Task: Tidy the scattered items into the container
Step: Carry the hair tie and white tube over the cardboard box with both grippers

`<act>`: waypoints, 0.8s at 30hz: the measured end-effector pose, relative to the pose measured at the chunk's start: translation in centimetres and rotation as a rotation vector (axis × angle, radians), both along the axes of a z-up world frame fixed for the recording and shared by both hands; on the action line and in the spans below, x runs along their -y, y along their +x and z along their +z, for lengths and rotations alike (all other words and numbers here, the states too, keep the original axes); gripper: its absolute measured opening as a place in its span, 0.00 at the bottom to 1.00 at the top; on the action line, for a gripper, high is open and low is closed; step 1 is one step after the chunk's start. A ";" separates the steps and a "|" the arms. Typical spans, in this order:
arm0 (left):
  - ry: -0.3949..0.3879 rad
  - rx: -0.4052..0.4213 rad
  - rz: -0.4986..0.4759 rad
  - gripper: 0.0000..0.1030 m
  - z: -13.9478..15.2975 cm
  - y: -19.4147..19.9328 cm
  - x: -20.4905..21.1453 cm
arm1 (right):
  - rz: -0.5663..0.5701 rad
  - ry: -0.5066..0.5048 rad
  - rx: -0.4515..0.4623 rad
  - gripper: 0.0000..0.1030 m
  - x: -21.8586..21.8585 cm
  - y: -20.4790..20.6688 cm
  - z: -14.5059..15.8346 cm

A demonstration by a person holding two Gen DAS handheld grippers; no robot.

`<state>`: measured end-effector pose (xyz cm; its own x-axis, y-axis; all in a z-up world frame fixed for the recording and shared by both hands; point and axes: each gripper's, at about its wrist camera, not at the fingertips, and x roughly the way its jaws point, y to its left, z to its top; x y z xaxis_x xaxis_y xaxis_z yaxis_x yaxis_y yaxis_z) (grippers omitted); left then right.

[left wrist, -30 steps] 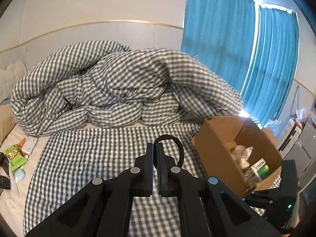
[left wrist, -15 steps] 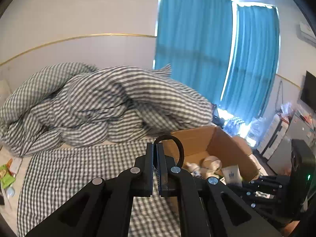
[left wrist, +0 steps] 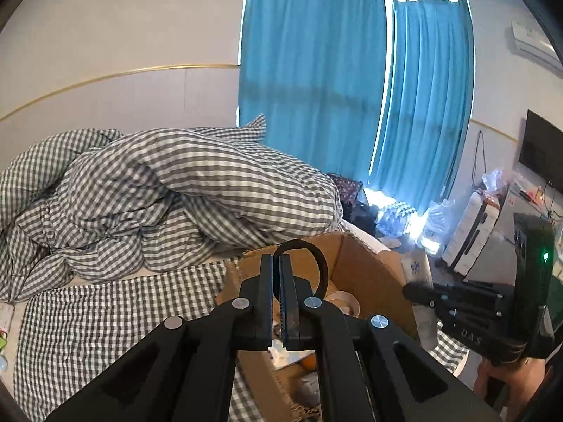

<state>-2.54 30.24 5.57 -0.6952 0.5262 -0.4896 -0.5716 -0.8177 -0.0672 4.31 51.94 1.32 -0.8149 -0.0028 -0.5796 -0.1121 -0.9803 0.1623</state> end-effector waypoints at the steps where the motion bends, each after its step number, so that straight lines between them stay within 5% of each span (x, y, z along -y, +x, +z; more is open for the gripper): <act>1: -0.001 0.002 -0.003 0.02 -0.1 -0.1 -0.5 | -0.004 0.001 -0.002 0.07 -0.3 -0.1 0.0; 20: -0.021 0.041 0.004 0.02 -2.3 -1.2 -3.5 | -0.019 0.033 0.069 0.09 -2.0 -3.8 -2.3; 21: -0.022 0.045 0.003 0.02 -2.5 -1.3 -3.5 | -0.026 0.036 0.068 0.12 -2.1 -3.8 -2.4; 23: -0.025 0.048 0.002 0.02 -2.7 -1.5 -3.6 | -0.058 0.045 0.045 0.46 -2.3 -3.6 -2.2; 24: -0.026 0.050 0.002 0.02 -2.8 -1.5 -3.6 | -0.076 0.045 0.028 0.78 -2.3 -3.3 -2.0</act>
